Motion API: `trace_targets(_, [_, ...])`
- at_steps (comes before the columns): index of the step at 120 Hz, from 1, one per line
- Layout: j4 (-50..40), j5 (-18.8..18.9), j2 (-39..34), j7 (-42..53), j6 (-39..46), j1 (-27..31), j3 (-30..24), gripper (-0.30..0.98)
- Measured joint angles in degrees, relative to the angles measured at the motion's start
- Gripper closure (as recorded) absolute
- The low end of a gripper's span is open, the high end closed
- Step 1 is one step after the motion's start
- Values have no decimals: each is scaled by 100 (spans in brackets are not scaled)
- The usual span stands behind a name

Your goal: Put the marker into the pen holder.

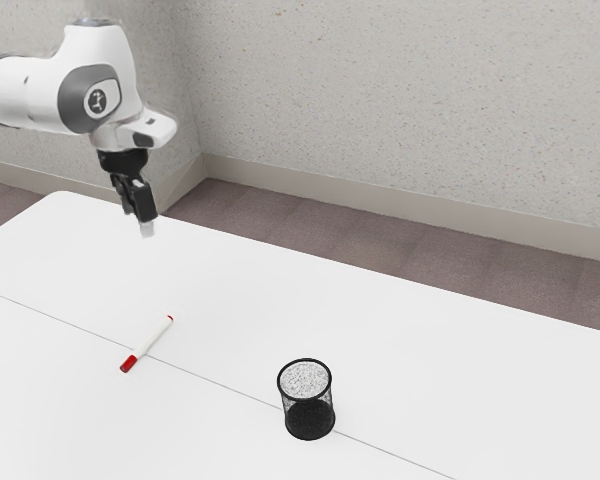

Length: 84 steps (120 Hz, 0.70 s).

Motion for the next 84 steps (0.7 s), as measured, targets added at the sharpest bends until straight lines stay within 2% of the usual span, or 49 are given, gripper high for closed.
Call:
trace_targets(17, [-473, -421, 53, -220, 743, 160, 171, 0])
trace_targets(38, [-1252, -254, 221, -654, 1775, 65, 184, 0])
trace_targets(53, [-1532, -320, 467, -910, 2486, 135, 181, 0])
trace_targets(84, [-1636, -543, 937, -1293, 3151, 327, 178, 28])
